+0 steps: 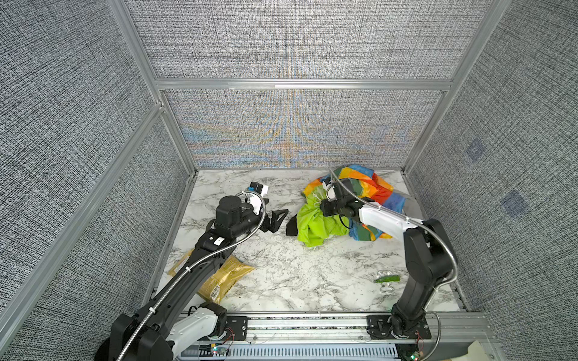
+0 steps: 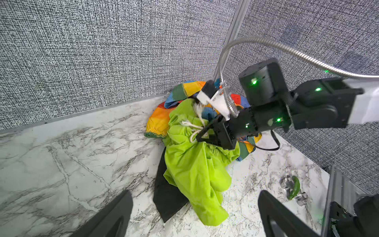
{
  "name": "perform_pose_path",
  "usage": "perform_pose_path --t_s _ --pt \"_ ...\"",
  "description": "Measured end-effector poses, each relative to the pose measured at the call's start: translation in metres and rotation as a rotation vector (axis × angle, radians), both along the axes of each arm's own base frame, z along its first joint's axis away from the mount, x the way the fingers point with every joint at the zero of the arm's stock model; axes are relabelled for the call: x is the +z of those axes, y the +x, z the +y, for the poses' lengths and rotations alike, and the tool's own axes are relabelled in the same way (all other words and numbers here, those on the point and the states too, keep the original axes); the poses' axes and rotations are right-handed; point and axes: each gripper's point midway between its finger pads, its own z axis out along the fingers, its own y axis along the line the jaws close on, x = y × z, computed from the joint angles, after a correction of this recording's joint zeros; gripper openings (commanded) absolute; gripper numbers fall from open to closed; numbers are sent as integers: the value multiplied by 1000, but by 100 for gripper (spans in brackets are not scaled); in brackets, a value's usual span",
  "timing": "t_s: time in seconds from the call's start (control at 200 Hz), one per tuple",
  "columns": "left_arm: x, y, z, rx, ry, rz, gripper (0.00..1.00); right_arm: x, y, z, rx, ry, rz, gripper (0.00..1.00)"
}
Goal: Pick out a specific cloth from the pile
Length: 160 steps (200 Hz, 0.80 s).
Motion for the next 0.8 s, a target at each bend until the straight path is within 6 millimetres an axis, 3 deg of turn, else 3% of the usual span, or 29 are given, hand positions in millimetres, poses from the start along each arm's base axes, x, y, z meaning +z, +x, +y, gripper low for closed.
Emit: perform_pose_path --t_s 0.15,0.365,0.51,0.635,0.801 --pt "-6 2 -1 -1 6 16 98 -23 14 -9 -40 -90 2 6" --pt "-6 2 -1 -1 6 17 98 -26 18 -41 -110 -200 -30 6" --pt "-6 2 -1 0 3 19 98 -18 15 -52 -116 -219 -40 6" --pt "-5 1 -2 -4 2 19 98 -7 12 -46 -89 -182 -46 6" --pt "0 -1 -1 -7 -5 3 98 30 8 -38 -65 -115 -95 6"
